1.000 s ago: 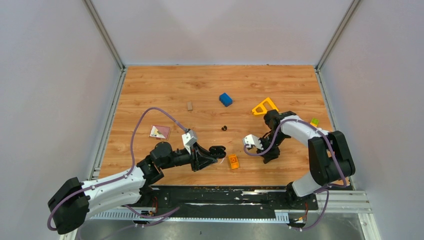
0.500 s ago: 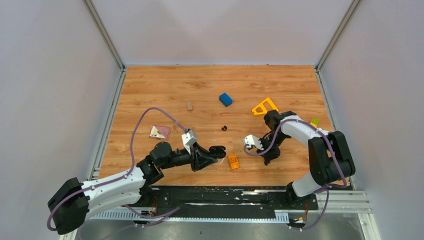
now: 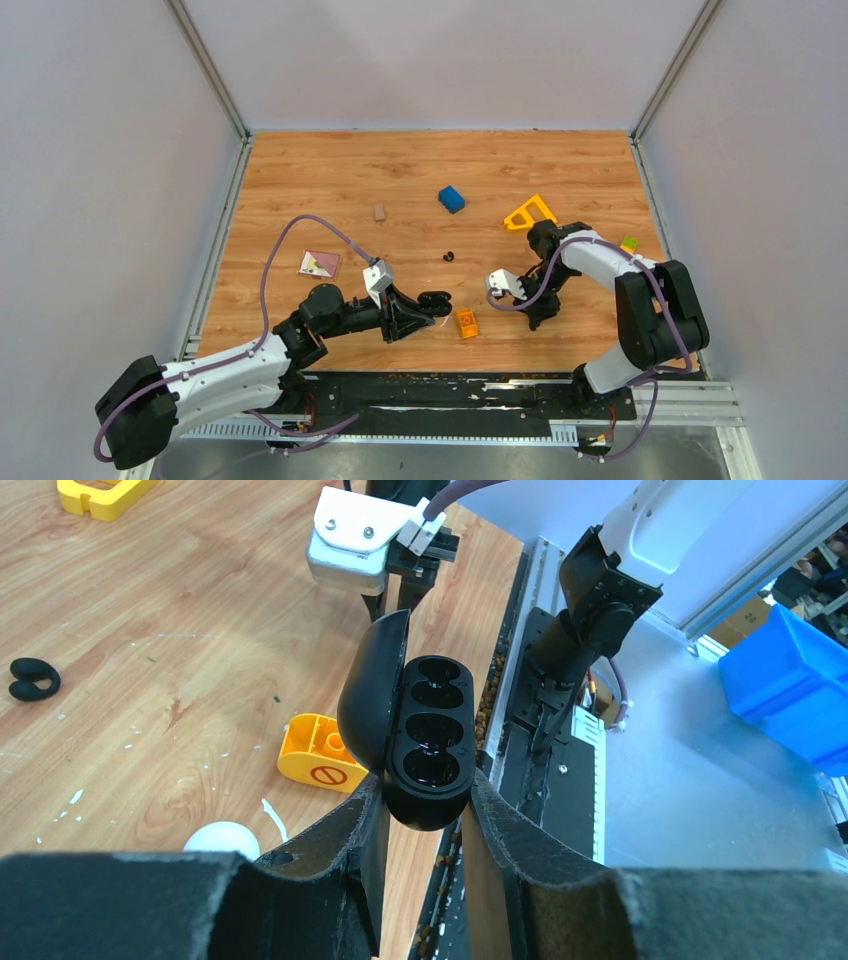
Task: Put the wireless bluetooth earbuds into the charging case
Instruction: Pick up the earbud from the center of the board.
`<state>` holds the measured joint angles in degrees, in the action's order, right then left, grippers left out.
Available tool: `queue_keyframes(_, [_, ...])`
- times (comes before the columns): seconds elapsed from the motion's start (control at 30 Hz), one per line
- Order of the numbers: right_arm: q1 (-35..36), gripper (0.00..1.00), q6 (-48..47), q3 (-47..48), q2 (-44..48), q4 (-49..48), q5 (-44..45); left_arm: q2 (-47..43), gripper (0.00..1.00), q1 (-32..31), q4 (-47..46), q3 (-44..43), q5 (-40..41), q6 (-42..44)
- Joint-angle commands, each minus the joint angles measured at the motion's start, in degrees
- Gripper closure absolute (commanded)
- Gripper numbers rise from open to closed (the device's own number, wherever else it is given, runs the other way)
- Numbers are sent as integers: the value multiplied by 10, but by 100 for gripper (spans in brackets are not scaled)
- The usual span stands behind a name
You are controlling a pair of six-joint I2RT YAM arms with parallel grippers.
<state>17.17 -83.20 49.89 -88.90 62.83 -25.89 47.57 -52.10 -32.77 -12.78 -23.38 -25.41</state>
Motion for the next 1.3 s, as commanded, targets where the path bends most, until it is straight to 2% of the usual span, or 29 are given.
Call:
queue_keyframes(0.0, [-1,78,-5,0,1,-9,3,-9,100,-2,-21,3,5,3])
queue_keyframes(0.37, [-1,77,-9,-21,28,3,-3,-7,100,-2,-26,4,5,0])
queue_keyframes(0.63, [-1,92,-12,-2,25,42,-13,-6,100,-2,-28,3,3,-1])
queue_keyframes(0.8, [-1,95,-1,-9,67,52,-23,-5,100,-2,-27,2,3,-1])
queue_keyframes(1.0, [-1,97,72,1,185,55,-109,15,100,-2,-50,2,-6,-9])
queue_keyframes(1.27, [9,97,218,86,294,47,-289,76,100,-2,-89,-13,-15,2])
